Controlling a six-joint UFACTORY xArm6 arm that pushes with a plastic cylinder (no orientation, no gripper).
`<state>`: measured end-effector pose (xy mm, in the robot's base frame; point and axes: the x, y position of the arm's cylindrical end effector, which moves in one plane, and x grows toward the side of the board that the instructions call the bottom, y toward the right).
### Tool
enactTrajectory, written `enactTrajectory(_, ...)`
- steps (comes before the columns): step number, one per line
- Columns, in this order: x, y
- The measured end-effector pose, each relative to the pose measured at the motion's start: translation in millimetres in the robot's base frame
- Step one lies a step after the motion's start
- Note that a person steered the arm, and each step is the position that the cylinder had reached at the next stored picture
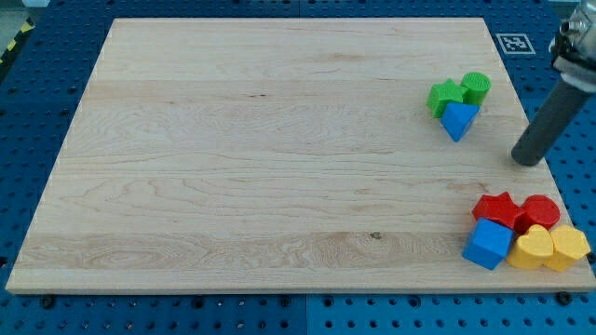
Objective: Move the blue triangle left of red star
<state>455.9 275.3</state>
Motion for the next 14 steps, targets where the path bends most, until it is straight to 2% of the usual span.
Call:
enactTrajectory(1, -43, 0)
enactTrajectory(2, -58, -29)
enactTrajectory(5, -33, -142)
enactTrajectory(6, -25, -145)
enactTrajectory(7, -49, -135)
enactTrajectory(9, -46, -75)
enactTrajectory(10, -23, -94)
enactTrajectory(11, -16, -144)
enactTrajectory(13, 21, -147)
enactTrajectory(14, 17, -149)
